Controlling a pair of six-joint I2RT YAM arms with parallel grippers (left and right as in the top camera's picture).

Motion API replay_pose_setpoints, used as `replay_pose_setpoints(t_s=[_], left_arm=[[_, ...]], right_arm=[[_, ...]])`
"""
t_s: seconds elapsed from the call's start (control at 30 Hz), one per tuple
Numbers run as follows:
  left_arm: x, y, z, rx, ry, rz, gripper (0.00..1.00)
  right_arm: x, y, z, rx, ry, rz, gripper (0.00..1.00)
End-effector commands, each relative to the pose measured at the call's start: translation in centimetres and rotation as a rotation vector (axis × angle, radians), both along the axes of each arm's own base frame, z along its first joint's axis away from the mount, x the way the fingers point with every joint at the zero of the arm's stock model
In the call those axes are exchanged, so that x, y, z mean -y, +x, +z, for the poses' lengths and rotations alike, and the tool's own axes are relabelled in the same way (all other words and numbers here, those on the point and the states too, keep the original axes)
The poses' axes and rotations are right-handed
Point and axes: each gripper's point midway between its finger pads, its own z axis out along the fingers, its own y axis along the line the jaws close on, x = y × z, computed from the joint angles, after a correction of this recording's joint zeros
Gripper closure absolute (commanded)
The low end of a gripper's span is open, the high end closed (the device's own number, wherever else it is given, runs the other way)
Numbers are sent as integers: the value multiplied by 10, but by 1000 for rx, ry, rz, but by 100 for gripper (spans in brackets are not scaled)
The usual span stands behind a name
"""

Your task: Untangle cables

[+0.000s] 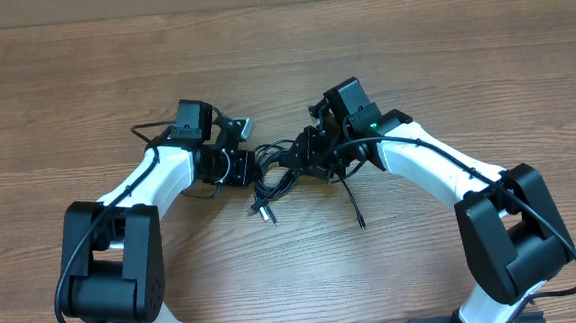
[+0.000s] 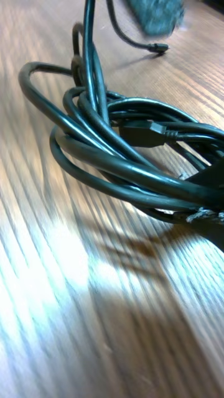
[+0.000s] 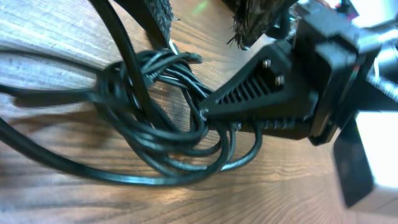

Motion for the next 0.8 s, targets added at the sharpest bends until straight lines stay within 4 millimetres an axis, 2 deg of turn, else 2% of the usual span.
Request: replay_pose_setpoints(t_s=[0.0, 0.1, 0.2, 0.37, 0.6, 0.77], left_arm=[[13, 3, 15, 112, -76, -153, 96], [20, 0, 22, 110, -134, -170, 96], [26, -3, 28, 121, -180, -199, 96], [30, -5, 31, 114, -208, -206, 96], [29, -6, 30, 106, -205, -204, 96], [31, -8, 32, 107, -220, -213, 96]], right_arm=[[-7, 1, 5, -62, 8, -69, 67], [-14, -1, 7, -68, 18, -72, 70], [-21, 1, 8, -45, 16, -78, 79], [-18, 5, -7, -64, -99, -223, 84], [4, 20, -21, -1, -237, -343, 82], [20, 23, -28, 14, -309, -387, 89]])
